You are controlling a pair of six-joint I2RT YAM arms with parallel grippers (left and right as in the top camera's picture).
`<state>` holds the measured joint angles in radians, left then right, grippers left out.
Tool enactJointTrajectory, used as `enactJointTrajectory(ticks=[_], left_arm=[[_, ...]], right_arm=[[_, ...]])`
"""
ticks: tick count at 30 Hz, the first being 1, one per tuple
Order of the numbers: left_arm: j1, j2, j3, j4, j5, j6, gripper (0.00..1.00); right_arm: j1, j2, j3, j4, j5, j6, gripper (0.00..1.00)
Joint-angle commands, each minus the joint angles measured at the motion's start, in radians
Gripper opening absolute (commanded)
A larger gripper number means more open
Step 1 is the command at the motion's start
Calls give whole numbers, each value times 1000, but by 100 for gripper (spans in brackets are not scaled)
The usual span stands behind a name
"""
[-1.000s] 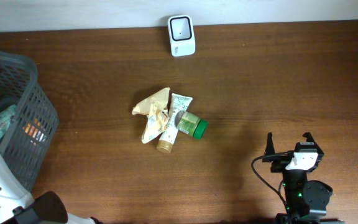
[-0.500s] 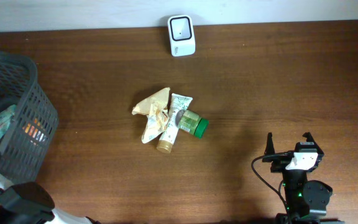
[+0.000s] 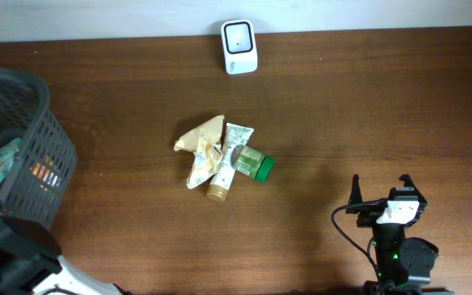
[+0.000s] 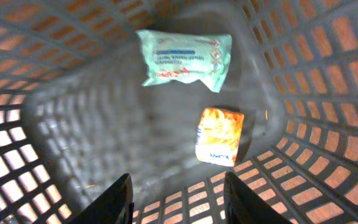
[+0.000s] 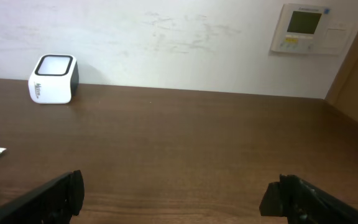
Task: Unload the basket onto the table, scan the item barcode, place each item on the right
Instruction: 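Reach into the basket and grasp the orange snack pack, left gripper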
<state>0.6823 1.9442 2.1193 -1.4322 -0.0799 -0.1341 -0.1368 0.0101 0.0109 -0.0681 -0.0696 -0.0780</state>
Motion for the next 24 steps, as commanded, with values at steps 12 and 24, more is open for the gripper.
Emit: enactJointTrajectory(ticks=[12,24], left_arm=[[5,37,-683,496,253,219,39],[6,38,-796,658,252,218,0]], right_arm=[[6,-7,-5,-4,1,8,99],[6,-7,-5,-4,1,8,98]])
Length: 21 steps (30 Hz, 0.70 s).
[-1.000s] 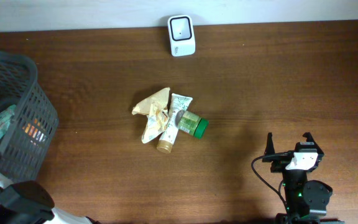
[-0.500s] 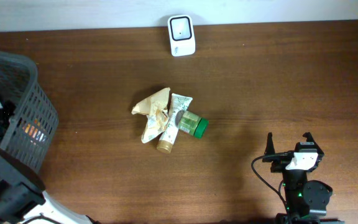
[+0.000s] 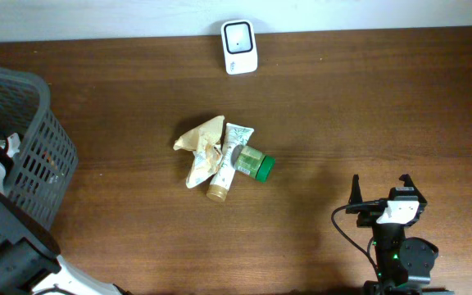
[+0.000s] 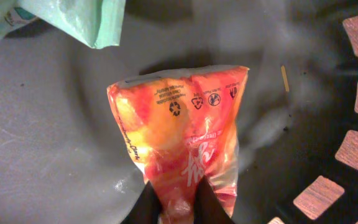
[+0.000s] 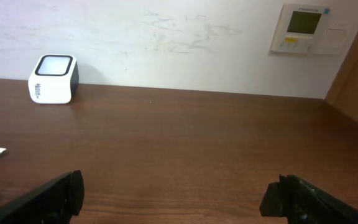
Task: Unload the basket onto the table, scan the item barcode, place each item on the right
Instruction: 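Reach into the basket and grasp the orange snack pack, left gripper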
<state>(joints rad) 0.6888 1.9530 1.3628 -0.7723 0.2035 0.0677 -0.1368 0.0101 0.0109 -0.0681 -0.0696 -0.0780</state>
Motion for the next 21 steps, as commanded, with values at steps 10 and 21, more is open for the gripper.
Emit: enactJointTrajectory(ticks=[10,21], left_arm=[[1,29,-39,110,-145,1,0],[1,29,-39,108,-145,1,0]], right_arm=[[6,-7,-5,-4,1,8,99],[6,-7,-5,-4,1,8,98]])
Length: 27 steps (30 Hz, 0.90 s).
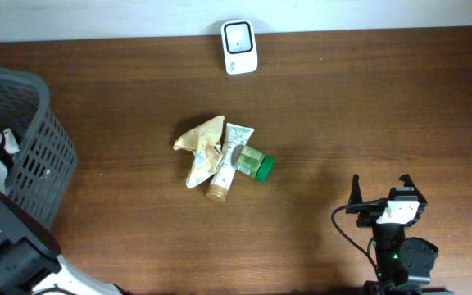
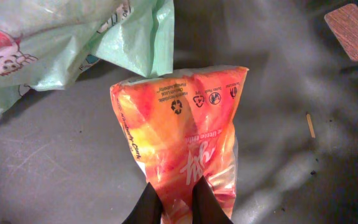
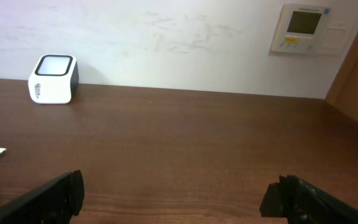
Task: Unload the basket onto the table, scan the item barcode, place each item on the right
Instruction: 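Reach into the basket and grasp the orange snack pack, left gripper, then place the orange snack pack beside the jar with the left gripper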
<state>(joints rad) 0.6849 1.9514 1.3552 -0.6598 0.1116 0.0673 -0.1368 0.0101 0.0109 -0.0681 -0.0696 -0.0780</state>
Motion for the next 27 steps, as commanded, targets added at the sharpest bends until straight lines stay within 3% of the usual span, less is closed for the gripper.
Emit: enactJointTrajectory(ticks=[1,26,27], left_arm=[[5,31,-32,-6,-53,1,0],[4,31,-32,-21,-56,1,0],[4,31,-32,-21,-56,1,13]], right_arm=[[6,-7,-5,-4,1,8,98],[6,-7,-5,-4,1,8,98],[6,-7,-5,-4,1,8,98]])
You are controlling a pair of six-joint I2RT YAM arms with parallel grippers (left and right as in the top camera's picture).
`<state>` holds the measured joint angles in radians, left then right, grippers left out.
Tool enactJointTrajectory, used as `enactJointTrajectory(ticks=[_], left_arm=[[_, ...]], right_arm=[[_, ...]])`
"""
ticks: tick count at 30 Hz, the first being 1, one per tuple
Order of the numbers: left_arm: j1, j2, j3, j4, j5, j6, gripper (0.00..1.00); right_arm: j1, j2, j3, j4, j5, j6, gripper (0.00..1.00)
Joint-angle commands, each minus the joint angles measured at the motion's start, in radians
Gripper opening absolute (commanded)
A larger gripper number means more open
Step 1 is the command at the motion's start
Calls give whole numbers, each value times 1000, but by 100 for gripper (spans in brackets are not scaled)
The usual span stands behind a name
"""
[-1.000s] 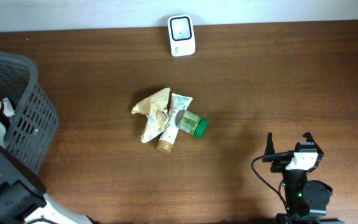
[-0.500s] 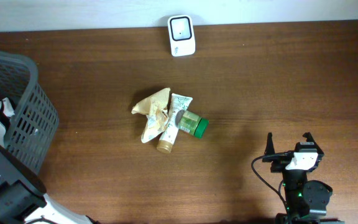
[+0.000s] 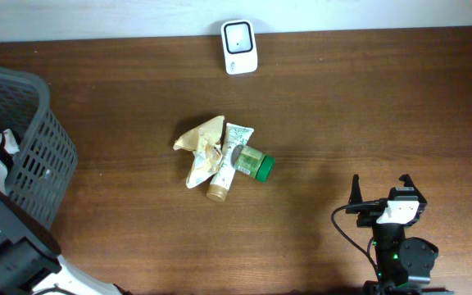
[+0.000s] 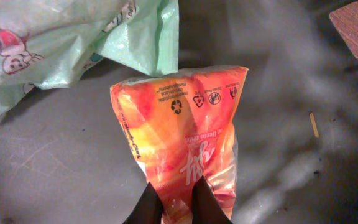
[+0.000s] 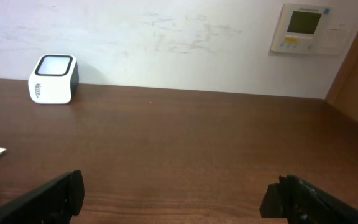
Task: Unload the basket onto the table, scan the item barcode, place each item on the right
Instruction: 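Place the orange snack pack beside the jar with the left gripper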
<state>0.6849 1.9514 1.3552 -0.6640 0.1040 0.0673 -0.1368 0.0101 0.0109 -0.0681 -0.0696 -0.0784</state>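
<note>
Inside the dark mesh basket (image 3: 31,156) at the table's left edge, my left gripper (image 4: 178,208) is shut on the lower end of an orange-red snack packet (image 4: 179,130). A pale green packet (image 4: 73,43) lies just beyond it on the basket floor. The white barcode scanner (image 3: 239,47) stands at the far edge of the table, also seen as the scanner (image 5: 53,79) in the right wrist view. My right gripper (image 5: 173,190) is open and holds nothing, low over the table at the near right.
A heap in the middle of the table holds a crumpled tan packet (image 3: 199,147), a white tube (image 3: 228,160) and a green-capped bottle (image 3: 255,164). The basket's mesh walls (image 4: 353,15) close round the left gripper. A wall thermostat (image 5: 306,28) hangs behind the table.
The orange-red packet and the left gripper have barely shifted against the basket floor; the green packet shows slightly more at upper left. The right arm has not moved.
My left gripper was open above the two packets in the basket. Then it was down in the basket and shut on the orange-red packet's end. It has kept that hold, with the packet moved a little across the basket floor. The right gripper stayed open and still.
</note>
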Motion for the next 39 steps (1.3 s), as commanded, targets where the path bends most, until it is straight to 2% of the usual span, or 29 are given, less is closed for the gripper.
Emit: enactJointTrajectory(ticks=[1,2,3,7,9,10,11,12,15,19,24,26,28,29,30,33,35,39], left_arm=[[4,31,-32,-17,-44,1,36],[4,31,-32,-17,-44,1,43],[4,31,-32,-17,-44,1,45],[4,31,-32,-13,-45,2,45],[4,31,-32,-6,-44,2,35],[4,31,-32,-13,-44,2,25],[4,31,-32,-25,-44,2,7],[4,31,-32,-29,-45,2,0],[5,23,-17,-47,-45,2,0],[4,-72,106,-92,-44,-7,0],[-30,-368,331,-83,26,-79,0],[-125,-465,372,-61,93,-80,0],[-296,-521,372,-80,95,-79,0],[-458,-518,370,-111,99,-79,0],[-527,-512,364,-123,100,-79,0],[-800,-438,323,-150,102,-79,0],[-932,-349,319,-156,99,-79,0],[-1073,-172,319,-166,99,-127,0]], right_arm=[[6,-7,-5,-4,1,9,98],[6,-7,-5,-4,1,8,98],[6,-7,-5,-4,1,8,99],[6,-7,-5,-4,1,9,98],[6,-7,-5,-4,1,9,98],[6,-7,-5,-4,1,9,98],[6,-7,-5,-4,1,8,98],[6,-7,-5,-4,1,9,98],[6,-7,-5,-4,1,9,98],[6,-7,-5,-4,1,9,99],[6,-7,-5,-4,1,9,98],[6,-7,-5,-4,1,9,98],[6,-6,-5,-4,1,9,98],[6,-7,-5,-4,1,9,98],[6,-7,-5,-4,1,8,98],[6,-7,-5,-4,1,9,98],[6,-7,-5,-4,1,9,98],[6,-7,-5,-4,1,9,98]])
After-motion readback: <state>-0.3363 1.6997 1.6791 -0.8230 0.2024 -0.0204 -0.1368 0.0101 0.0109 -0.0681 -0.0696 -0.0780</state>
